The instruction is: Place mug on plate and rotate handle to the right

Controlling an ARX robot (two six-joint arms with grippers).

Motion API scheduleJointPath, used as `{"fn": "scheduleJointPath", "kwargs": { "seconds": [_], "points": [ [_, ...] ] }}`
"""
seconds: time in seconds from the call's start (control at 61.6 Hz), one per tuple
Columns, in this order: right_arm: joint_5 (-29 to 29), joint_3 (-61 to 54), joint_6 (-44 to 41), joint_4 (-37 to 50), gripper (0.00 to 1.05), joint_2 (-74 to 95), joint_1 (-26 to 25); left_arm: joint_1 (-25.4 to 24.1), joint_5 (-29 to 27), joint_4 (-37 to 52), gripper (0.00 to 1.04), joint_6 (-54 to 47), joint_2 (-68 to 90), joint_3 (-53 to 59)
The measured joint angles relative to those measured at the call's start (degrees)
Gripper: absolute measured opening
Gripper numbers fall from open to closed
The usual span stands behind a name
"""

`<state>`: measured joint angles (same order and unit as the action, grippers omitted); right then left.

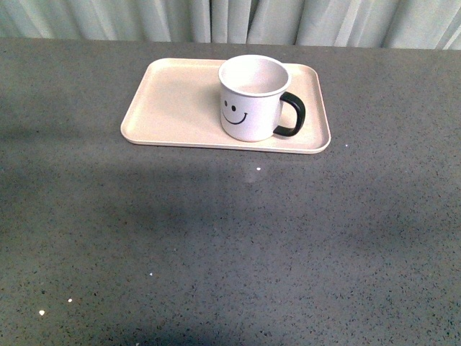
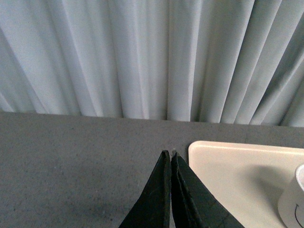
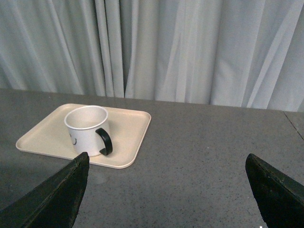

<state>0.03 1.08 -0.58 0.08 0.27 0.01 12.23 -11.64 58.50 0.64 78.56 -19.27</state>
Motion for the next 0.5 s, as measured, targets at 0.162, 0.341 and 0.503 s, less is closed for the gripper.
{"fn": "scheduleJointPath", "kwargs": {
  "seconds": [0.162,0.341,0.503],
  "points": [
    [0.0,0.0,0.0,0.0,0.96,0.0,0.0,-3.0,2.7,-0.9,0.01,0.0,-7.3,5.9],
    [0.0,0.0,0.0,0.0,0.96,0.0,0.0,-5.3,5.2,-1.6,0.01,0.0,-13.3,10.9],
    [0.0,0.0,0.0,0.0,0.95,0.0,0.0,-7.0,6.6,-3.4,0.01,0.0,-18.0,14.9]
  ]
}}
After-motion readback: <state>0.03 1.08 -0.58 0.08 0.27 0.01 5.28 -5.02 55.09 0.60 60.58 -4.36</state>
